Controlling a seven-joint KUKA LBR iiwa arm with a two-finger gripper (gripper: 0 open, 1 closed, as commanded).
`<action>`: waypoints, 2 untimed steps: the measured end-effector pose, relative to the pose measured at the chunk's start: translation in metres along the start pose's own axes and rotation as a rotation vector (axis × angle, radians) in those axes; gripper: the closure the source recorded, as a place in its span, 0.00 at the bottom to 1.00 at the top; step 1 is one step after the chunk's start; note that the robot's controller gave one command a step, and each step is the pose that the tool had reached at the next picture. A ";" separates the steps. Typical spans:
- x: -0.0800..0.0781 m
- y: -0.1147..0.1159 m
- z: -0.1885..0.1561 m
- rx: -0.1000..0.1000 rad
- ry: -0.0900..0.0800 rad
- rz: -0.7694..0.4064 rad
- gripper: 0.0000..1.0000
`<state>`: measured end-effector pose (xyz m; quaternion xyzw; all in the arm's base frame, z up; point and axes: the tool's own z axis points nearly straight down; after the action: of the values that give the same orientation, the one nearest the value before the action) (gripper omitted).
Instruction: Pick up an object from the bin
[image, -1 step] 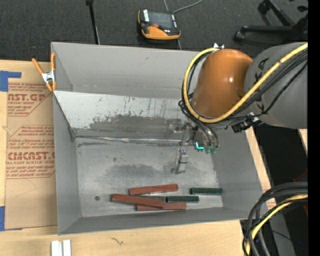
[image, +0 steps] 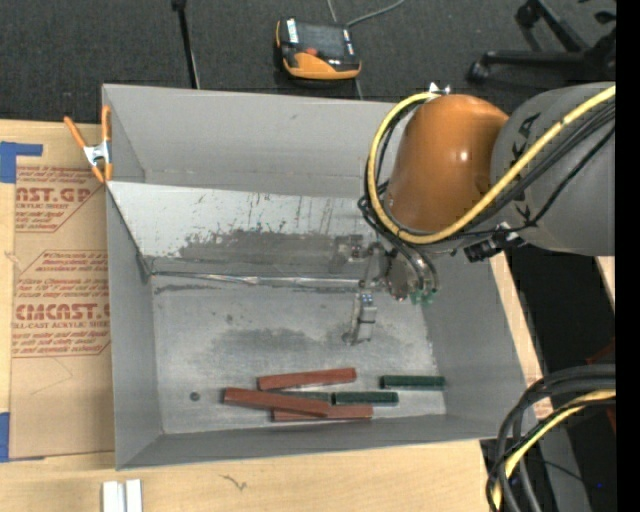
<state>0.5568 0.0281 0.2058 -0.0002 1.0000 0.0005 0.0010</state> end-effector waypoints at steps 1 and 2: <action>0.033 -0.045 0.075 0.001 -0.003 -0.074 0.00; 0.058 -0.056 0.086 0.000 0.007 -0.107 0.00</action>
Offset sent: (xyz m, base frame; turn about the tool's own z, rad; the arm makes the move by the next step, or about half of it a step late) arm -0.0689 -0.0532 -0.0596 -0.1250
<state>0.4991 -0.0278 0.1196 -0.0534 0.9986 0.0004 -0.0023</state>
